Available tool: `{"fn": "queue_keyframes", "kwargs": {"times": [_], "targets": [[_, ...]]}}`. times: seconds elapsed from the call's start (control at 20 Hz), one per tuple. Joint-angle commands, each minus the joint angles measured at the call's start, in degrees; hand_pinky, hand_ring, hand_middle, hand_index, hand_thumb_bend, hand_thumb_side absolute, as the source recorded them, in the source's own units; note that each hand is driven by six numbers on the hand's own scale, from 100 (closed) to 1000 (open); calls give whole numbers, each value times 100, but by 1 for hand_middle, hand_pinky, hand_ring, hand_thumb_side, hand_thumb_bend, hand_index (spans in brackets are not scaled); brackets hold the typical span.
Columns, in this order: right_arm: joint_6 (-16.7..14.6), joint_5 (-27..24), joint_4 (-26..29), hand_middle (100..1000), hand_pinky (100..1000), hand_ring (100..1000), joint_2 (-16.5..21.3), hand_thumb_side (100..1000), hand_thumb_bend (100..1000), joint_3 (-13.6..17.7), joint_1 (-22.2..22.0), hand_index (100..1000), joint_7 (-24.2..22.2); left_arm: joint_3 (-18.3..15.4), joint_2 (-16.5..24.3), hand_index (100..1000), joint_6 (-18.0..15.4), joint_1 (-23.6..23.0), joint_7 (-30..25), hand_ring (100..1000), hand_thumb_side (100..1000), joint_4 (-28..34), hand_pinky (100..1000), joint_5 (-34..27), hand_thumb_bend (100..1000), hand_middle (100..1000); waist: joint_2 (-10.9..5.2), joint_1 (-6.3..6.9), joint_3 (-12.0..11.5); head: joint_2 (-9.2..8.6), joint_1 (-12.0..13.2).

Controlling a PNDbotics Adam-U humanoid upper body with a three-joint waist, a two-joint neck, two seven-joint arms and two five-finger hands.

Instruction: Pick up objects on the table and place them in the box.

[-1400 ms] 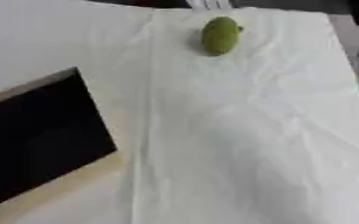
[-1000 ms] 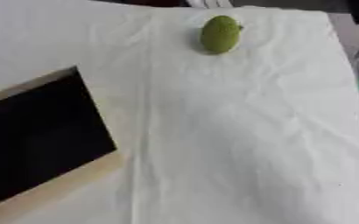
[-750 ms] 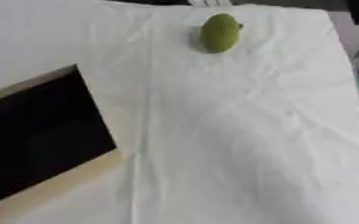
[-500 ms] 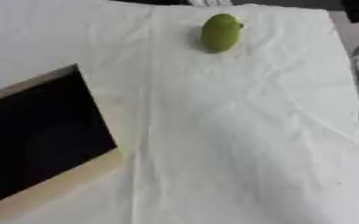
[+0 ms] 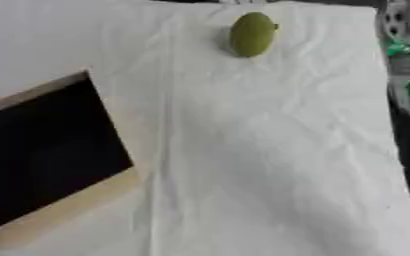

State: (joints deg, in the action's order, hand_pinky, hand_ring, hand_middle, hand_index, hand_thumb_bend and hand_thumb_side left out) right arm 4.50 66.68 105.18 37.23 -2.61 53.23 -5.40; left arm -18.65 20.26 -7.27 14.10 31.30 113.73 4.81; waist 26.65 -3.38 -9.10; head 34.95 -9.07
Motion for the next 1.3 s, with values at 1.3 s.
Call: {"fn": "queue_keyframes", "kwargs": {"times": [1.3], "targets": [[-1168,-2340,-1980,902,931,914,617,100,303,-900,1200,941,-4655,18,243,724,17,-52,-89,599,546,86,505,7,444,658,-255,-55,64,73,37]]}}
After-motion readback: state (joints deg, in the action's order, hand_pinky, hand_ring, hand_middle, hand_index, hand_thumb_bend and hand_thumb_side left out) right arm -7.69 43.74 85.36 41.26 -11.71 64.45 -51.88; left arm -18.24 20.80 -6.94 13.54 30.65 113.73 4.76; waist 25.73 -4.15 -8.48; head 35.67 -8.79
